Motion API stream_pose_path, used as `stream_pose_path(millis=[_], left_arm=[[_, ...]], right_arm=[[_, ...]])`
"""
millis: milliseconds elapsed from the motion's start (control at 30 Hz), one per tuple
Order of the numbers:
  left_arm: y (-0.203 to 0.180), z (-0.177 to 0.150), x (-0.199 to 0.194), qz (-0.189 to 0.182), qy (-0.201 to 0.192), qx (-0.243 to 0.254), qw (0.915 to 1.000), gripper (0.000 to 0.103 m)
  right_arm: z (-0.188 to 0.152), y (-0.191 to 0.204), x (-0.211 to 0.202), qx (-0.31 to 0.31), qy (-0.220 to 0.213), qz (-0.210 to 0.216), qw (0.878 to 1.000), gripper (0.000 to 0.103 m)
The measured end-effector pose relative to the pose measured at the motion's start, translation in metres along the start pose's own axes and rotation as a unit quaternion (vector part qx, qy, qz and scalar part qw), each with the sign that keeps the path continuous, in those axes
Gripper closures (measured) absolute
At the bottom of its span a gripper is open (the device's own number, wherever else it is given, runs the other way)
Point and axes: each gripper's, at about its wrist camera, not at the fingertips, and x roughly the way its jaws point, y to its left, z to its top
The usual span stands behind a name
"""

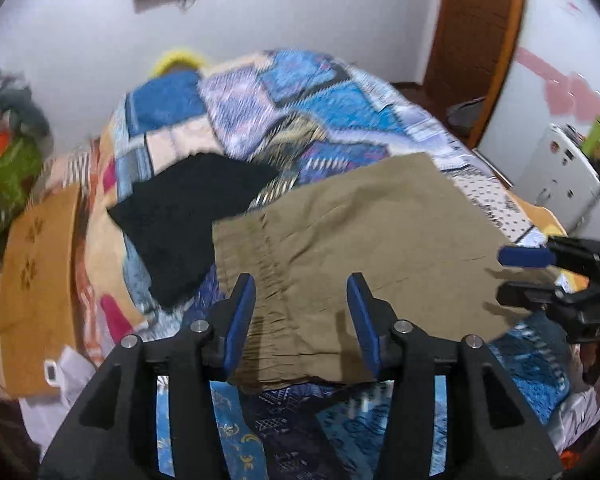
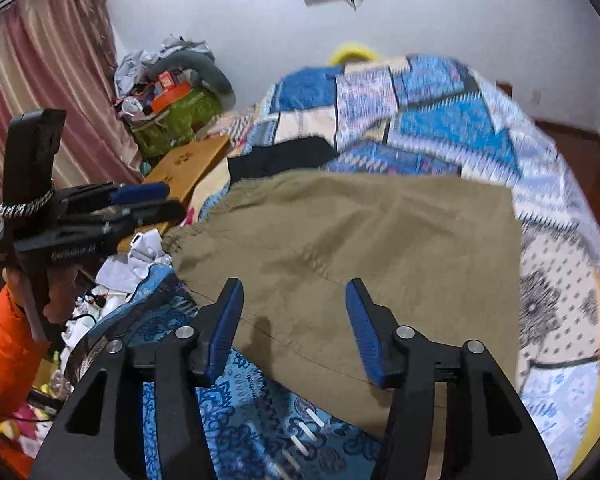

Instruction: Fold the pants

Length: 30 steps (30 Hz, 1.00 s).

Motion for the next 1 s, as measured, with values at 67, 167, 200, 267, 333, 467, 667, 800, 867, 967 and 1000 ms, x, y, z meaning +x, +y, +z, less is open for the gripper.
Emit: stream_pose_path(millis=[67, 167, 200, 267, 333, 467, 667, 800, 867, 967, 1000], left_arm=[[0.008, -0.006, 0.015, 0.005, 0.021, -0.013, 0.9997, 0.055], [0.016, -0.021, 0.033, 0.028, 0.048, -0.019, 0.9983, 0.052], [0.02, -0.026, 0.036, 0.023, 0.051, -0.022, 0.9982, 0.05], [0.024, -0.032, 0.037, 0.029, 0.047, -0.026, 0.9981, 0.039], [0.025, -0.034, 0.035, 0.031, 0.045, -0.025, 0.9982, 0.038], [0.023, -0.037, 0.035, 0.04, 0.041, -0.016, 0.9982, 0.036], [0.022, -0.035, 0.037, 0.049, 0.041, -0.01, 0.9979, 0.034], [0.023, -0.034, 0.037, 0.05, 0.042, -0.01, 0.9978, 0.032], [0.022, -0.033, 0.036, 0.056, 0.042, -0.006, 0.9975, 0.032], [0.019, -0.024, 0.03, 0.065, 0.04, 0.01, 0.997, 0.033], [0.018, -0.02, 0.027, 0.067, 0.038, 0.011, 0.997, 0.033]], right_arm=[[-0.004, -0.007, 0.008, 0.008, 0.016, -0.004, 1.0, 0.053], [-0.015, -0.019, 0.012, 0.017, 0.035, -0.016, 0.999, 0.053], [-0.019, -0.023, 0.01, 0.019, 0.039, -0.021, 0.999, 0.053], [-0.026, -0.03, 0.003, 0.016, 0.039, -0.032, 0.999, 0.053], [-0.034, -0.035, -0.007, 0.015, 0.034, -0.043, 0.998, 0.054], [-0.047, -0.049, -0.031, 0.031, 0.02, -0.048, 0.998, 0.054], [-0.066, -0.079, -0.054, 0.082, 0.016, -0.065, 0.994, 0.055], [-0.077, -0.096, -0.066, 0.111, 0.014, -0.087, 0.99, 0.056], [-0.081, -0.104, -0.069, 0.123, 0.019, -0.088, 0.988, 0.056], [-0.082, -0.116, -0.078, 0.131, 0.028, -0.096, 0.986, 0.055], [-0.078, -0.119, -0.082, 0.125, 0.026, -0.103, 0.986, 0.053]])
